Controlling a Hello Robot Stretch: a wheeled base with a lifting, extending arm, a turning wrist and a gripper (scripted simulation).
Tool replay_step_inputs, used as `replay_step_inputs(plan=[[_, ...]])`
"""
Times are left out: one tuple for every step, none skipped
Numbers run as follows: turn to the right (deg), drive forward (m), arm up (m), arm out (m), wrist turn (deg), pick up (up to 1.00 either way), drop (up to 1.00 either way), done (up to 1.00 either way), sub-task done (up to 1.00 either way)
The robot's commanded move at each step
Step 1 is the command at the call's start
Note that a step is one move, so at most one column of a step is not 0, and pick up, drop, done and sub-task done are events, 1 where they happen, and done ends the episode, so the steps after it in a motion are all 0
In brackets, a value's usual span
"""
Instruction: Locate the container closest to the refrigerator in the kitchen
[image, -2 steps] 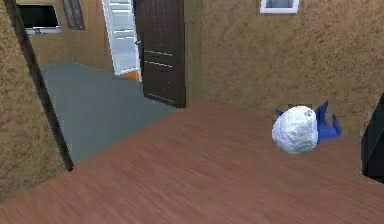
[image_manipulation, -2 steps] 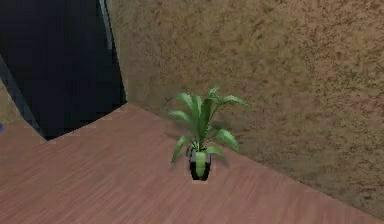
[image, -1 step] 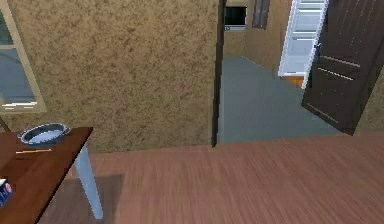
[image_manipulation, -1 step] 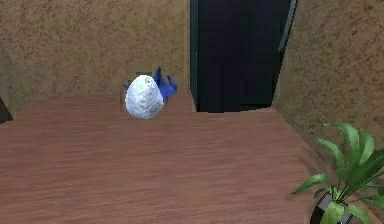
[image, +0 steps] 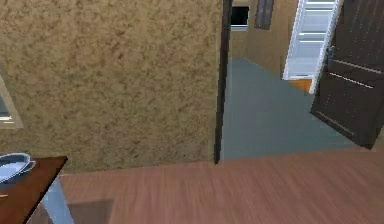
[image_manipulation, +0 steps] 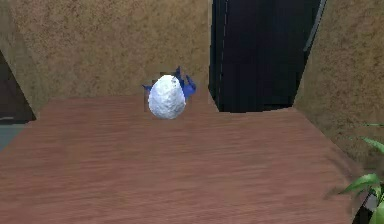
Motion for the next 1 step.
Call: replay_step_inputs(plan=[[45.0,0.00,0.00,0.00,0.0,0.00,0.00,0.00,0.00]])
